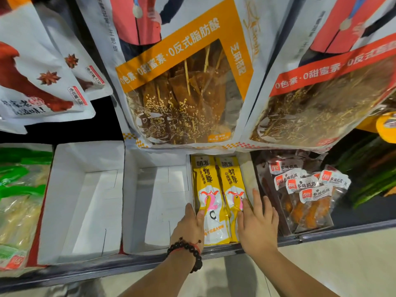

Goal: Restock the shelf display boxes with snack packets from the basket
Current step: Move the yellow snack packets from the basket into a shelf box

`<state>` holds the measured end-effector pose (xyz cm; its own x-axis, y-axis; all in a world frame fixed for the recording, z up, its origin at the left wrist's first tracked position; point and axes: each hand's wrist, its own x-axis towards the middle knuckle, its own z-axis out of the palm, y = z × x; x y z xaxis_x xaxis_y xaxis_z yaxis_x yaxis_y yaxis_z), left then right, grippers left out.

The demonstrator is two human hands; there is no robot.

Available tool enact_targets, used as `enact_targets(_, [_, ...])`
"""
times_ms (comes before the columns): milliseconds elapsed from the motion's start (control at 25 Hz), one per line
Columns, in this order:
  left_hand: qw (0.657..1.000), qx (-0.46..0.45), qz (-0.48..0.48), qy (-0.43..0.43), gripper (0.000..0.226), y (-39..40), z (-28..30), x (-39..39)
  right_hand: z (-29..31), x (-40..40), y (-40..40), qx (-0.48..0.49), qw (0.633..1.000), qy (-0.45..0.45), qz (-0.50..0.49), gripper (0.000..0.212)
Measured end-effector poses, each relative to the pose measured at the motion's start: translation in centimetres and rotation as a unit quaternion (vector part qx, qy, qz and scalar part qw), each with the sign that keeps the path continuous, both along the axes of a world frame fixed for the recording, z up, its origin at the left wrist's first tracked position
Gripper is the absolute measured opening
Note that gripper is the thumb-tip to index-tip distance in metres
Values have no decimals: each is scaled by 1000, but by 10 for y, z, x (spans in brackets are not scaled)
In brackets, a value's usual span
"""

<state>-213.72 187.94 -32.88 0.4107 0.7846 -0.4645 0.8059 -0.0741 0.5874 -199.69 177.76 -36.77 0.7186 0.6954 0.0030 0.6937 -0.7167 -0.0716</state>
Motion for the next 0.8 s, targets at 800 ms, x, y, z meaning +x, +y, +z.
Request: enact_targets(800, [1000, -15, -4, -7, 52, 2, -11, 0, 4, -4, -32, 46, 998, 52, -5, 56])
